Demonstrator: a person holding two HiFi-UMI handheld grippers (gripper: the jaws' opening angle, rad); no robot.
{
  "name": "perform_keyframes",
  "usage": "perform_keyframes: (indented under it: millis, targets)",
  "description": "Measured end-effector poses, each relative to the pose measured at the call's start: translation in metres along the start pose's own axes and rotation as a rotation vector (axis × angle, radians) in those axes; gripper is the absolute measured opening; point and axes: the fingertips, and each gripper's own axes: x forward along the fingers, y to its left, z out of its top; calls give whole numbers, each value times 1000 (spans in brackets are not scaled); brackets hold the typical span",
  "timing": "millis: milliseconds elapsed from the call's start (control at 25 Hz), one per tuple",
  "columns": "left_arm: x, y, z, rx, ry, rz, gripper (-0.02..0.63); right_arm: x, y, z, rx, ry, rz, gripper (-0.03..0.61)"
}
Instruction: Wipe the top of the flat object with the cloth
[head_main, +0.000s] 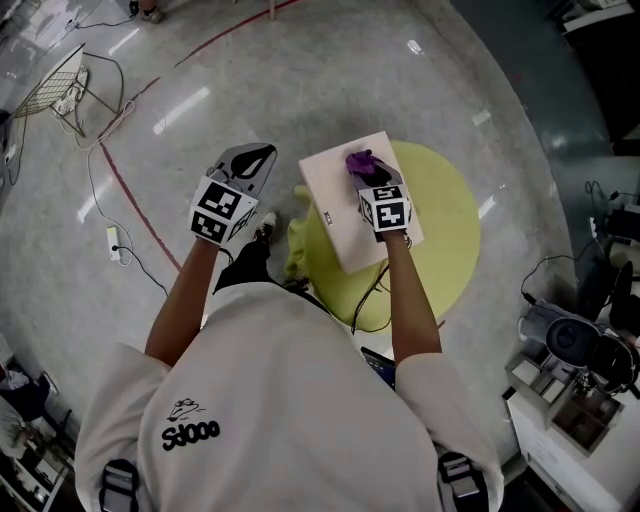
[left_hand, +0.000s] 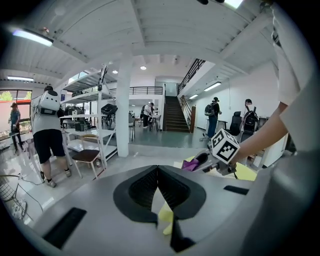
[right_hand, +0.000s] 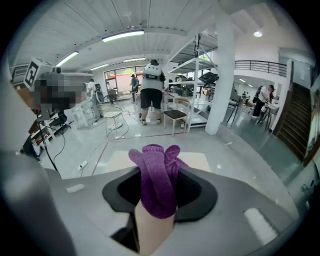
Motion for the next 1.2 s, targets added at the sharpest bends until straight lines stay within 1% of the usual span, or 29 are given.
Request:
perform_keyframes:
  millis: [80, 200, 280, 320, 400, 480, 560, 720, 960, 1000, 1080, 1200]
  targets:
    - [1, -4, 1, 4, 1, -7, 6, -6, -35, -4, 42, -5, -67, 161]
    - [0, -10, 2, -3, -2, -16, 6, -19, -81, -15, 147, -7, -162, 163]
    - [-1, -13, 3, -9, -6, -18, 6, -27, -94, -22, 195, -6, -188, 162]
    - [-2, -15, 3, -9, -6, -19, 6, -30, -93, -23, 193, -7, -186, 163]
    - [-1, -18, 2, -7, -4, -23, 6, -33, -80, -26, 157, -12, -163, 162]
    - [-1, -23, 1, -5, -5, -28, 6, -34, -55, -28, 117, -26, -124, 163]
    - [-1, -28, 2, -3, -9, -33, 6, -35, -20, -30, 73, -38, -61, 163]
    - [-2, -35, 4, -1, -15, -39, 6, -38, 57, -39, -56, -36, 79, 163]
    - [-7, -41, -4, -8, 4, -45, 6, -50, 129, -53, -95, -34, 257, 163]
    - [-7, -44, -6, -12, 8, -50, 6, -53, 135, -56, -97, -32, 277, 164]
    - [-6, -47, -7, -13, 16, -63, 6, -55, 134, -58, -72, -37, 282, 164]
    - [-5, -49, -10, -12, 30, -78, 6, -55, 112, -56, -25, -48, 237, 164]
